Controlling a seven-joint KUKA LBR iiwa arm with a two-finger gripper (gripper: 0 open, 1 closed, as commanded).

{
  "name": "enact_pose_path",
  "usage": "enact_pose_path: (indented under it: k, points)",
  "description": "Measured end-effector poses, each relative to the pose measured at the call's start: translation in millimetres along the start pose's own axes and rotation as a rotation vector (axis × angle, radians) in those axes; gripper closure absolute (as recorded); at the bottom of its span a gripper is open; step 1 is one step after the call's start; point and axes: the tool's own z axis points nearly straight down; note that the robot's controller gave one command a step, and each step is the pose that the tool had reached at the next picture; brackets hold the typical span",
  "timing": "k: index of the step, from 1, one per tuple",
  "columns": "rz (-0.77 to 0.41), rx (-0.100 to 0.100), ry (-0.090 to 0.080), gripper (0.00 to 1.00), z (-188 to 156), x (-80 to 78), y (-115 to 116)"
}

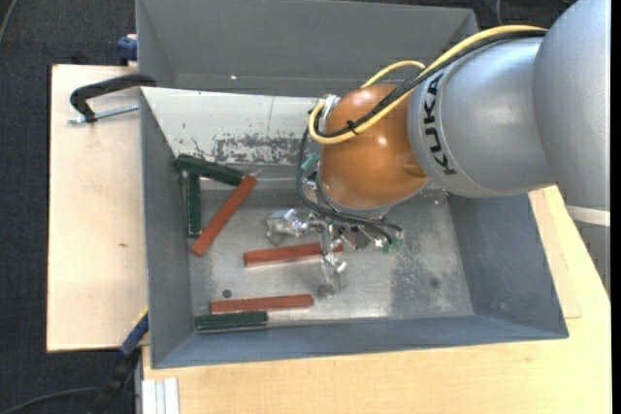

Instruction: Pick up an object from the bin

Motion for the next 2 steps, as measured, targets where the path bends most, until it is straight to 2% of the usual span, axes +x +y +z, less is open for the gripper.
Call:
enact_pose_path:
  k: [1, 2]
  points:
    - [0.004, 0.003, -0.005, 1.0, -2.2, -1.1, -1.4]
    - [-0.135, 0.012, -0.016, 1.0, -172.5, 3.5, -25.4]
